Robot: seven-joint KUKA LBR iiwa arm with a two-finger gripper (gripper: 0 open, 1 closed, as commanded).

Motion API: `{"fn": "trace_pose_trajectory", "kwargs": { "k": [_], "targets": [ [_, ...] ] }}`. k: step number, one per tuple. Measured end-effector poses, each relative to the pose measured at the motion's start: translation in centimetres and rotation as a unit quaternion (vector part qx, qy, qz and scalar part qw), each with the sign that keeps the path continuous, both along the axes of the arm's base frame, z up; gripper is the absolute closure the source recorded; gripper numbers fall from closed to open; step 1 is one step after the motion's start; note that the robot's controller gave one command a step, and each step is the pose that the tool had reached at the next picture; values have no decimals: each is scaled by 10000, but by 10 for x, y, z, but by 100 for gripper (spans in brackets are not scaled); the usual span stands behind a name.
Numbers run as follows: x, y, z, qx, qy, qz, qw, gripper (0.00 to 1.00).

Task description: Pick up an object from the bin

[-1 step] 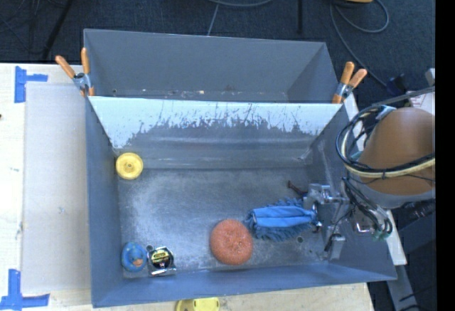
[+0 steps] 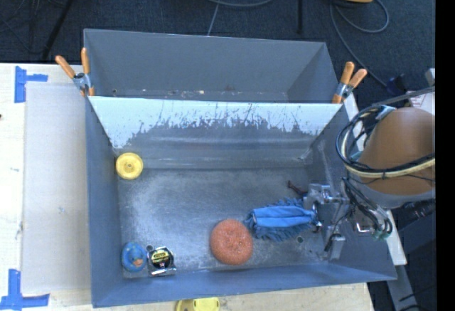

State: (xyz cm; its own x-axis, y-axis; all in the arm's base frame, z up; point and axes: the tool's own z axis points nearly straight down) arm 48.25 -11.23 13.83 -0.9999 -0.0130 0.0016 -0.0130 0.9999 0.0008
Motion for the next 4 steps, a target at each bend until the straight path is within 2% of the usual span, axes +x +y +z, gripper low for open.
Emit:
{"fn": "trace_pose_trajectory", "kwargs": {
  "k": [1, 2, 3, 4],
  "targets": [
    [31, 6, -48, -7, -38, -51, 10000, 0],
    [29, 31, -64, -2, 2, -677, 9977, 100],
    [29, 31, -64, -3, 2, -672, 9977, 100],
    [11, 33, 63, -3, -6, -647, 9979, 100]
  ]
}}
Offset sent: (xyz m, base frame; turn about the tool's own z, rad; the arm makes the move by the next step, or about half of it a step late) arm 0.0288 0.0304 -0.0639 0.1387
